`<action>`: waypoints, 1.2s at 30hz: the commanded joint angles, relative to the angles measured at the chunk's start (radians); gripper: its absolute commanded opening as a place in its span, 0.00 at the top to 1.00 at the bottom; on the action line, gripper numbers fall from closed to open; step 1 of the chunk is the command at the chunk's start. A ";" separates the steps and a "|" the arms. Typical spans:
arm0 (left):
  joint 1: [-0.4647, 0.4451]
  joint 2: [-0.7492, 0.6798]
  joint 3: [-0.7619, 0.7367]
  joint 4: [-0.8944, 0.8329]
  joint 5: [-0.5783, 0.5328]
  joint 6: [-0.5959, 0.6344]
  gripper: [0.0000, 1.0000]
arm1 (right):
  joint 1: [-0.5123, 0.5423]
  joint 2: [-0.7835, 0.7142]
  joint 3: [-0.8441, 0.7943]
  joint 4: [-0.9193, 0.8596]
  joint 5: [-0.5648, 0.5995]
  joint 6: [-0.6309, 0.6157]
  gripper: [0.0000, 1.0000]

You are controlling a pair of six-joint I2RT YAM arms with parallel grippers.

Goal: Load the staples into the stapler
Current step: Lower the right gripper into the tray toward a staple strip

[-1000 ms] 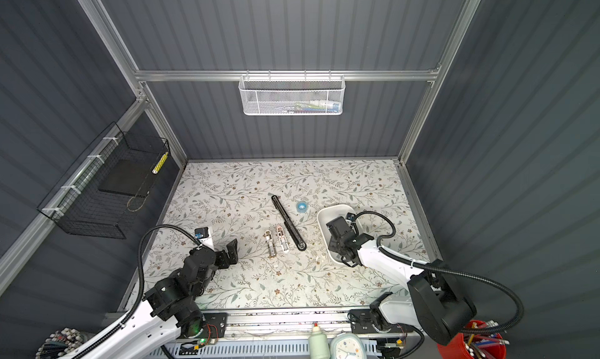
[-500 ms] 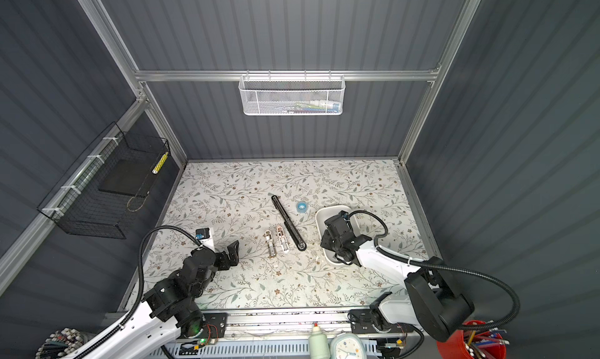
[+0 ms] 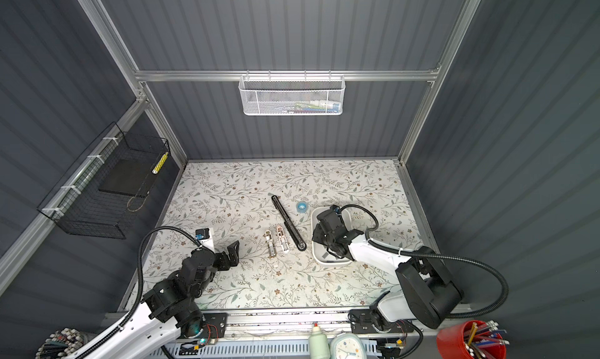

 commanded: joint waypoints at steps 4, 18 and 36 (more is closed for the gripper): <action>-0.001 -0.016 -0.012 -0.016 -0.029 -0.017 0.00 | -0.011 0.039 0.134 -0.172 0.222 -0.071 0.51; -0.001 0.046 -0.007 0.009 -0.065 -0.022 0.00 | -0.076 0.249 0.247 -0.214 0.316 -0.079 0.52; -0.001 0.012 -0.008 -0.017 -0.076 -0.036 0.00 | -0.122 0.272 0.179 -0.082 0.177 -0.049 0.48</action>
